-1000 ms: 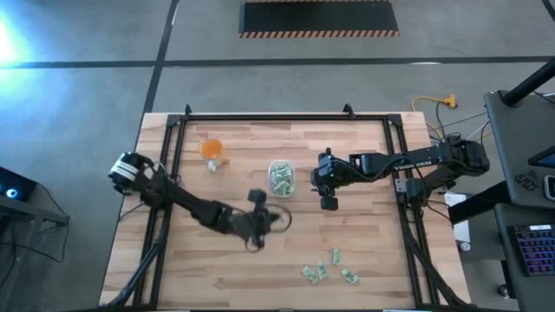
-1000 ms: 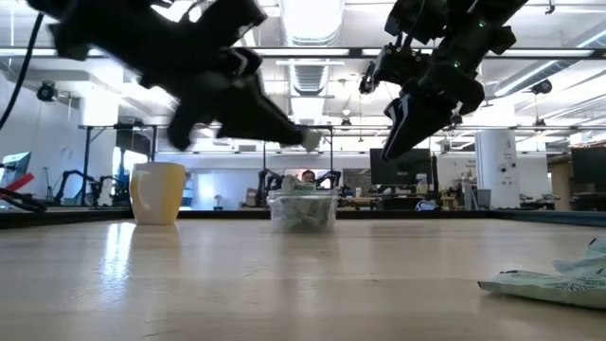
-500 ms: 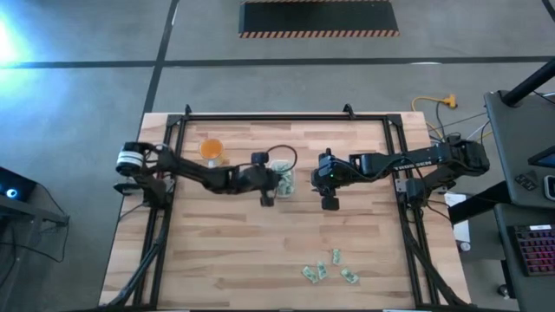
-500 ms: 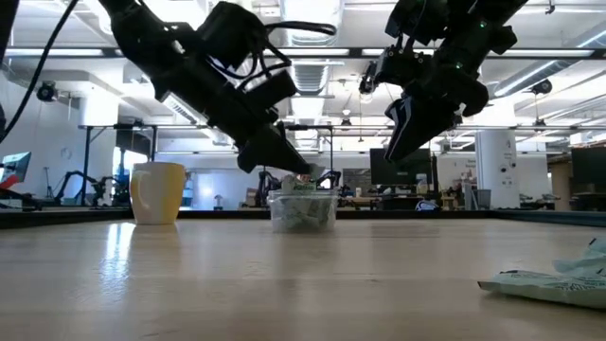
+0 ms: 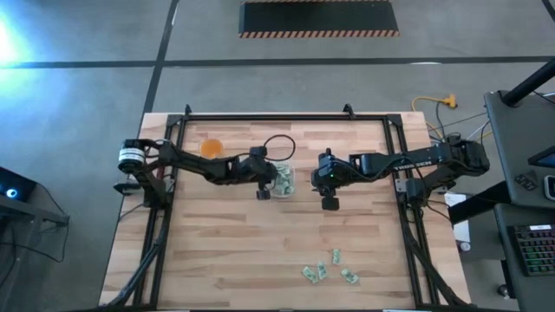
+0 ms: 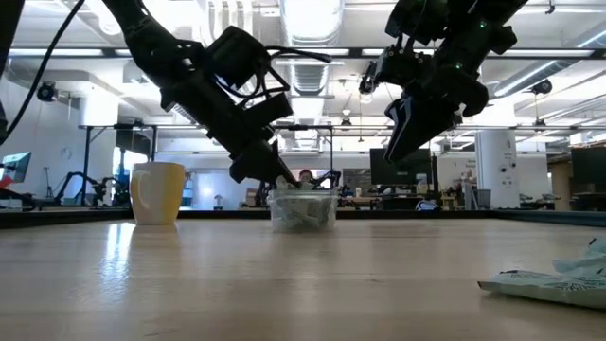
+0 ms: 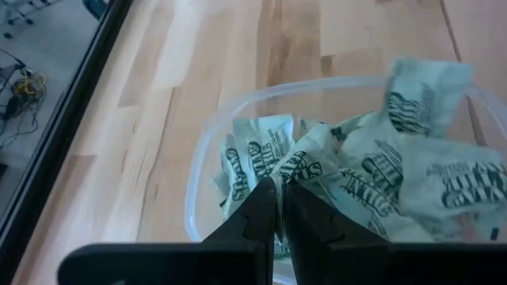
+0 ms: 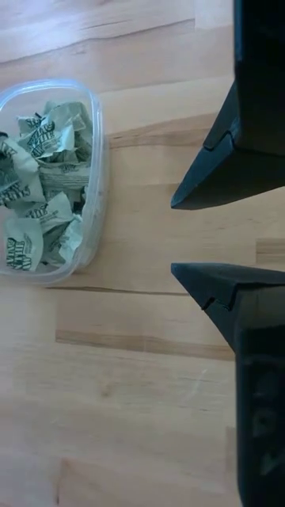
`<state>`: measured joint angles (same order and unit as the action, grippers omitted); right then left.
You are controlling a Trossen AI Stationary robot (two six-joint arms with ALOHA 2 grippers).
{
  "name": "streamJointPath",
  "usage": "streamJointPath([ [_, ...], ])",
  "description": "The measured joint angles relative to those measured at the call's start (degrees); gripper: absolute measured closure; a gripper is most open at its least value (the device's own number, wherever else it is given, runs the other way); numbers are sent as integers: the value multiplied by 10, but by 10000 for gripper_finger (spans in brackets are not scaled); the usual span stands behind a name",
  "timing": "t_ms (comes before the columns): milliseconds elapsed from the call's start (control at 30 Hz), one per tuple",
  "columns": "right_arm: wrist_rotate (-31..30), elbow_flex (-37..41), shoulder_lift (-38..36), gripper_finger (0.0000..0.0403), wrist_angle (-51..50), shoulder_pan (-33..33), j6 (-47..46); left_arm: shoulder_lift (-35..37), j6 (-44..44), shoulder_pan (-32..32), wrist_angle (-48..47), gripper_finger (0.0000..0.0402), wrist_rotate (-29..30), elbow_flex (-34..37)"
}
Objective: Pick and place Stevia / Truvia into bins
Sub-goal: Put the stevia packet into the bin
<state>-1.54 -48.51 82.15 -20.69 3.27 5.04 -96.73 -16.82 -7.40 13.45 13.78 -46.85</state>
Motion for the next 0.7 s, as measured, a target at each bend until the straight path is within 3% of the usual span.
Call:
streamJointPath([
  [367,0,0,0,305,1,0,-1,-29,1,-14,1,396,-61,-10],
  [700,0,0,0,301,1,0,-1,-39,0,-13,0,395,-66,-35],
])
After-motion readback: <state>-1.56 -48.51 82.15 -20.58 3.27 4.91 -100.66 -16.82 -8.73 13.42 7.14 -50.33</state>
